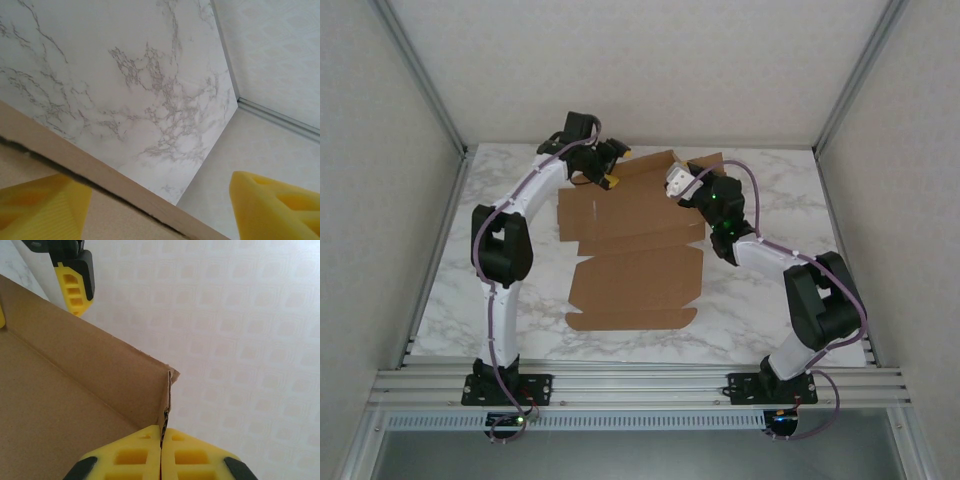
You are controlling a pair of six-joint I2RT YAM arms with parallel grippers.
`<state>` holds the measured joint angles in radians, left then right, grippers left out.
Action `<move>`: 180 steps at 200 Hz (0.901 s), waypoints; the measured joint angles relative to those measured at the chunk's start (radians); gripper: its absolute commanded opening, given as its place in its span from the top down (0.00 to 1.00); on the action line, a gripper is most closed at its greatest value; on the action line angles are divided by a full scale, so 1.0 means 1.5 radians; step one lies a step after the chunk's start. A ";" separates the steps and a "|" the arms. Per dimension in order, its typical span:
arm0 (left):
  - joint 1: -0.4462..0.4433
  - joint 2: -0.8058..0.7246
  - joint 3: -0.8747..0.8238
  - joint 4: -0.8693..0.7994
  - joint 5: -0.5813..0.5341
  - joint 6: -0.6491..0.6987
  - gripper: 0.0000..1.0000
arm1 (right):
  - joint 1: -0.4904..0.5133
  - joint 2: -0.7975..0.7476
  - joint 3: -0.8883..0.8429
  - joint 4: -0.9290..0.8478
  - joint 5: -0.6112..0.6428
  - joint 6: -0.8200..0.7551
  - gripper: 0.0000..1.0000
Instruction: Fold the paper box
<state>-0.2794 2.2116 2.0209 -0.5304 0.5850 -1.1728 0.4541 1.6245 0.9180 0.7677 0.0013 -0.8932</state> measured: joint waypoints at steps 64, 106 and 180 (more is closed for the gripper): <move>0.000 0.000 -0.010 0.017 0.007 0.011 0.61 | 0.003 -0.002 0.000 0.004 0.012 -0.019 0.92; 0.000 0.000 -0.010 0.028 0.007 -0.002 0.72 | 0.006 -0.002 -0.002 0.004 0.018 -0.014 0.89; 0.002 0.000 -0.018 0.067 0.002 -0.029 0.87 | 0.006 -0.036 -0.031 -0.035 0.033 0.067 0.82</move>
<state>-0.2760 2.2116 1.9945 -0.4297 0.5880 -1.2167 0.4629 1.5700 0.8722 0.7155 0.0513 -0.7925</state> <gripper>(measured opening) 0.155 0.178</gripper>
